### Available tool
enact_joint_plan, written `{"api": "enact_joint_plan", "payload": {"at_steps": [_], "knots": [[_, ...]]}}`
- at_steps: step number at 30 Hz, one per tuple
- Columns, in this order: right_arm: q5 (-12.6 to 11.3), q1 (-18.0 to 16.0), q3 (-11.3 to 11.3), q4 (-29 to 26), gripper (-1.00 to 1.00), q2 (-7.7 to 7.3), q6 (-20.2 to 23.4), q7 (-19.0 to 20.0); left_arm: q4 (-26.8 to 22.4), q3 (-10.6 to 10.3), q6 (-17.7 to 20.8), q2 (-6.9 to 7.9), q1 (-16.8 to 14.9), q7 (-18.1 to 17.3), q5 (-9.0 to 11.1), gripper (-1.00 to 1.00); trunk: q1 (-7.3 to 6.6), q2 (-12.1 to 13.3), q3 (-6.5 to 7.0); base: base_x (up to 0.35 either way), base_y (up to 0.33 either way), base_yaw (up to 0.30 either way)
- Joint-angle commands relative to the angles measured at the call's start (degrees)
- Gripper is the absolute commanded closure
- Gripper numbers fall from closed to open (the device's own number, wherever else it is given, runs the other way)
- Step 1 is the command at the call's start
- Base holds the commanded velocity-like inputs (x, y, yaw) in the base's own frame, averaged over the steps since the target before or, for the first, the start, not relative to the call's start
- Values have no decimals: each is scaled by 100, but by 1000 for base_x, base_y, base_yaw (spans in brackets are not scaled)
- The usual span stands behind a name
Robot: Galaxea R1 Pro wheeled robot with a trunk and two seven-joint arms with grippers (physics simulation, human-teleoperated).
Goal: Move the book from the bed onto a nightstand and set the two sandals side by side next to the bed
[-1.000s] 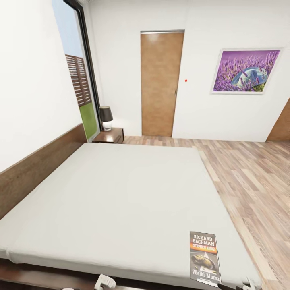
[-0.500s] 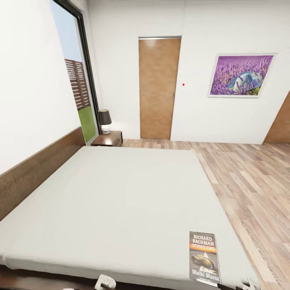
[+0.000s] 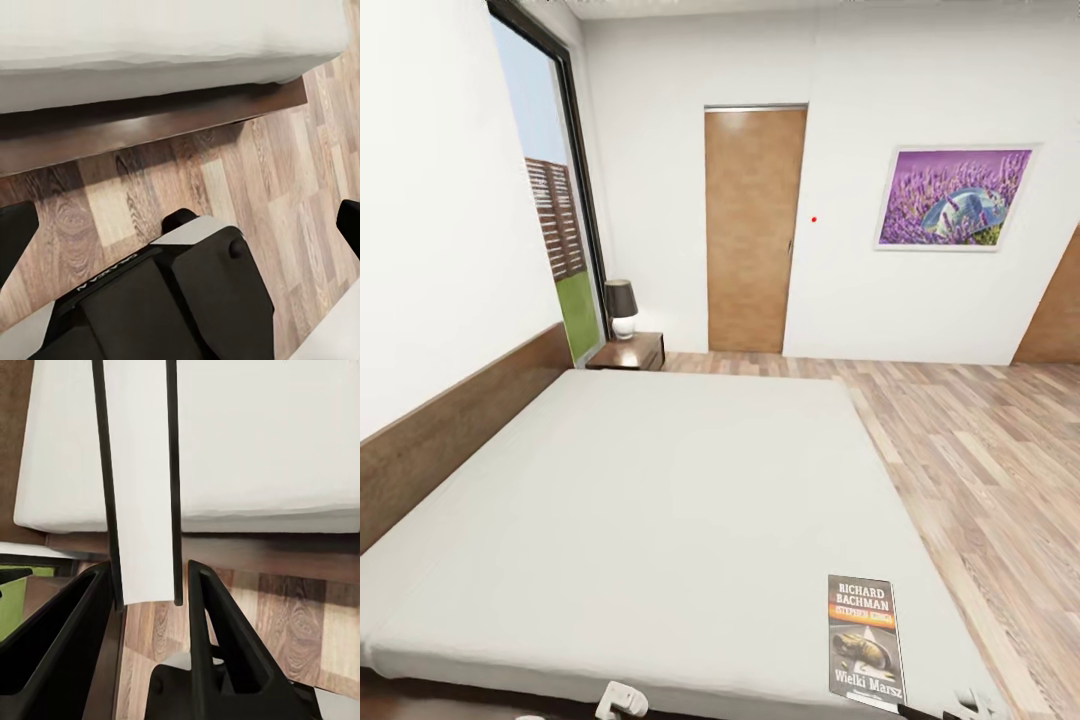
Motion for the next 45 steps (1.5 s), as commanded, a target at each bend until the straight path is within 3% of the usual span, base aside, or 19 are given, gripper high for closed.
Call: {"api": "enact_joint_plan", "payload": {"at_steps": [1,38,45], "knots": [[-48,-4,11,2,100,-2,60,11,1,-51,-3,0,-4,-17,52,-100,3,-10,-2,0,0,0],[-45,-4,11,4,100,-1,52,11,1,-51,-3,-33,-4,-17,52,-100,3,-10,340,0,0,0],[-40,-4,11,0,100,1,52,11,1,-51,-3,-33,-4,-16,52,-100,3,-10,356,0,0,0]]}}
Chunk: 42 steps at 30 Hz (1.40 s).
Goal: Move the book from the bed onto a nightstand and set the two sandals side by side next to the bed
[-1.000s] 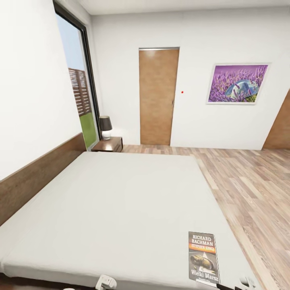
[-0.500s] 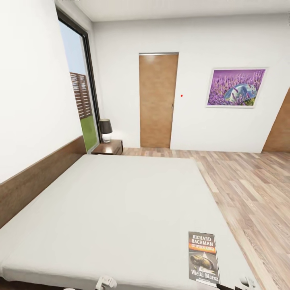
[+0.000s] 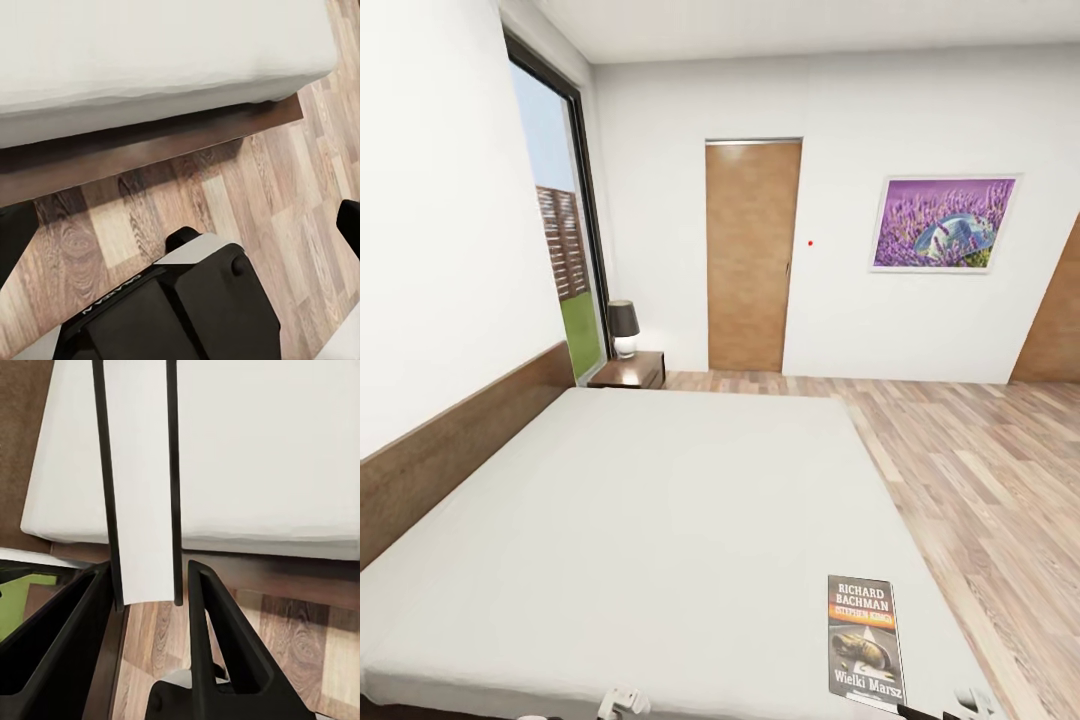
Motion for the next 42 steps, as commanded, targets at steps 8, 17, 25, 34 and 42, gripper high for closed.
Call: {"api": "enact_joint_plan", "payload": {"at_steps": [8,17,25,34,42], "knots": [[-51,-5,10,-1,100,4,60,12,1,-50,-3,1,-5,-18,52,-100,3,-12,14,0,0,0],[-51,-5,10,1,100,4,55,-7,1,-50,-3,1,-5,-18,52,-100,3,-12,73,0,0,0],[-51,-5,9,1,100,4,51,-24,1,-50,-3,1,-5,-16,52,-100,3,-12,76,0,0,0],[-51,-5,-9,-1,100,4,48,-47,1,-50,-3,1,-5,-11,61,-100,3,-12,76,0,0,0],[-51,-5,1,6,100,4,51,-26,9,-50,-3,1,-5,-9,86,-100,3,-12,76,0,0,26]]}}
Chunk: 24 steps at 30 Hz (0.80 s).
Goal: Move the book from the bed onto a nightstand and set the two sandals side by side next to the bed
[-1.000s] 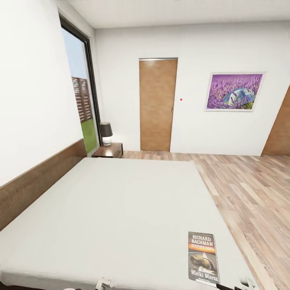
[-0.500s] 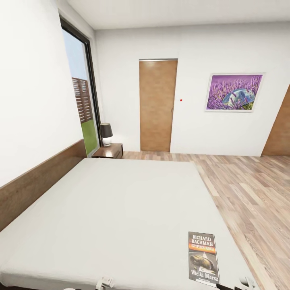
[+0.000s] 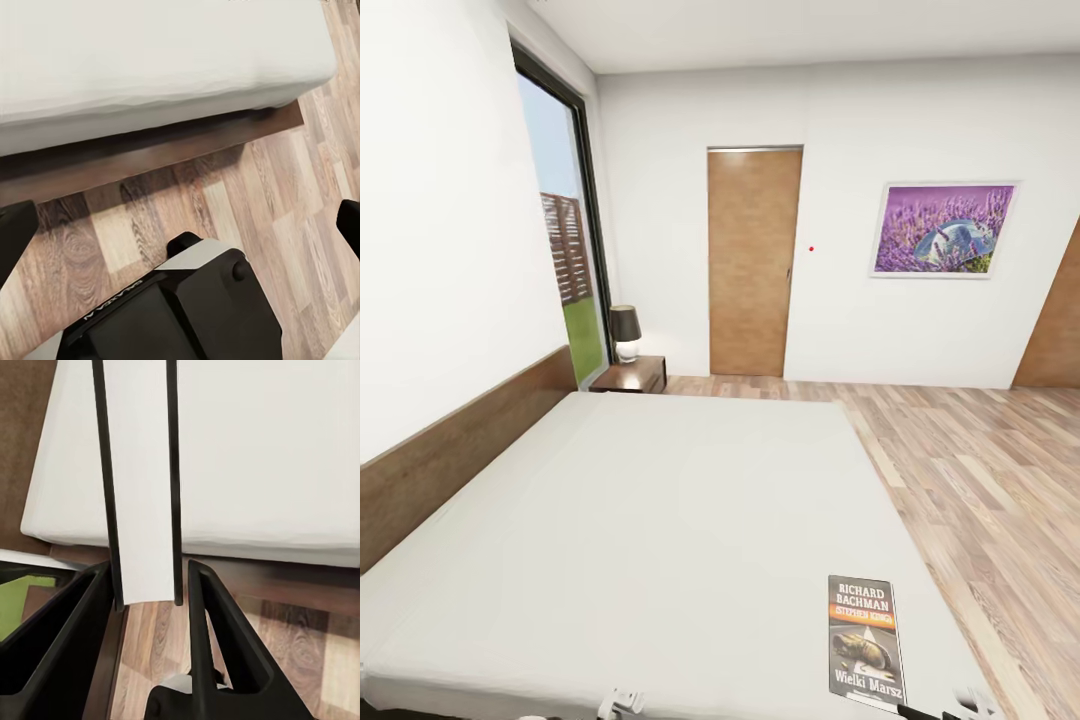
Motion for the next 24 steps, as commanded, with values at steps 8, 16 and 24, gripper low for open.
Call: {"api": "enact_joint_plan", "payload": {"at_steps": [8,16,24], "knots": [[-44,-4,12,-4,100,-2,54,0,3,-50,-3,-21,-6,-16,52,-100,3,-12,-13,0,0,245],[-43,-4,15,2,100,0,51,-8,3,-48,-3,-42,-6,-16,58,-100,3,-12,-13,0,0,289],[-47,-4,9,3,100,0,53,-10,3,-41,-3,-40,-6,-16,59,-100,3,-12,-13,0,0,291]]}}
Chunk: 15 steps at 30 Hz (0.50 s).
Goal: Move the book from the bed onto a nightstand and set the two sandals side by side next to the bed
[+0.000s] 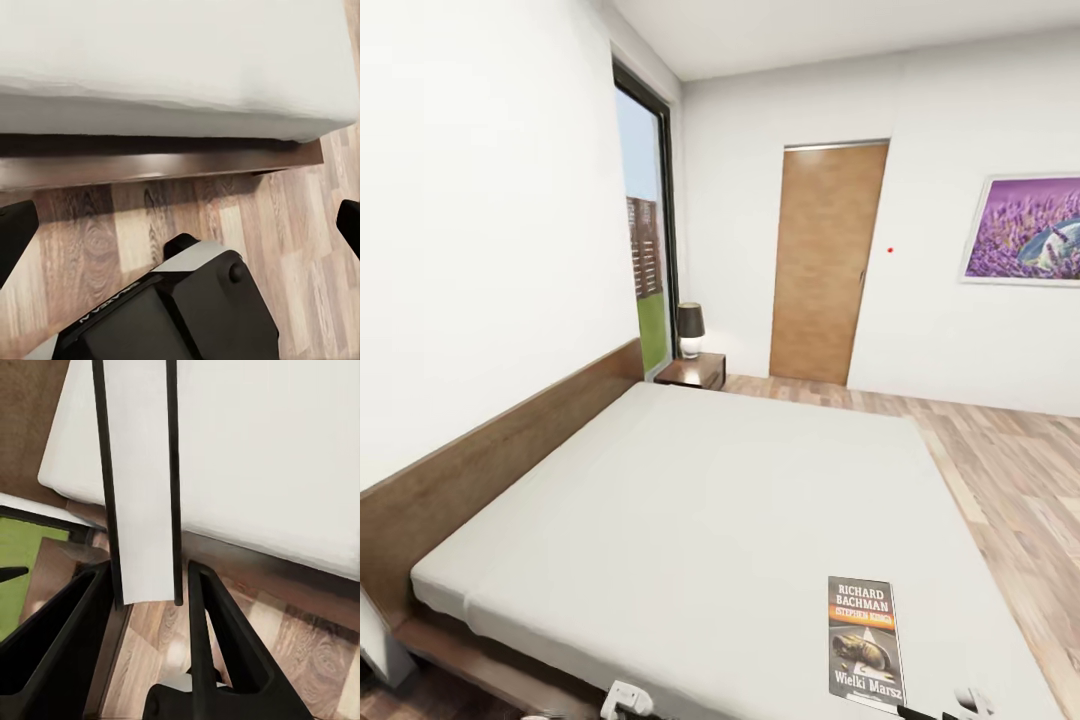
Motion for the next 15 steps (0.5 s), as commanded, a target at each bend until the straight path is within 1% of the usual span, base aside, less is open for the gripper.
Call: {"api": "enact_joint_plan", "payload": {"at_steps": [1,15], "knots": [[-62,-3,-3,-3,100,-2,59,12,3,-50,-3,0,-6,-15,51,-100,3,-12,-12,0,0,291],[-65,-3,-19,-2,100,-5,64,10,3,-58,-3,-4,-6,-15,43,-100,3,-12,-12,0,0,291]]}}
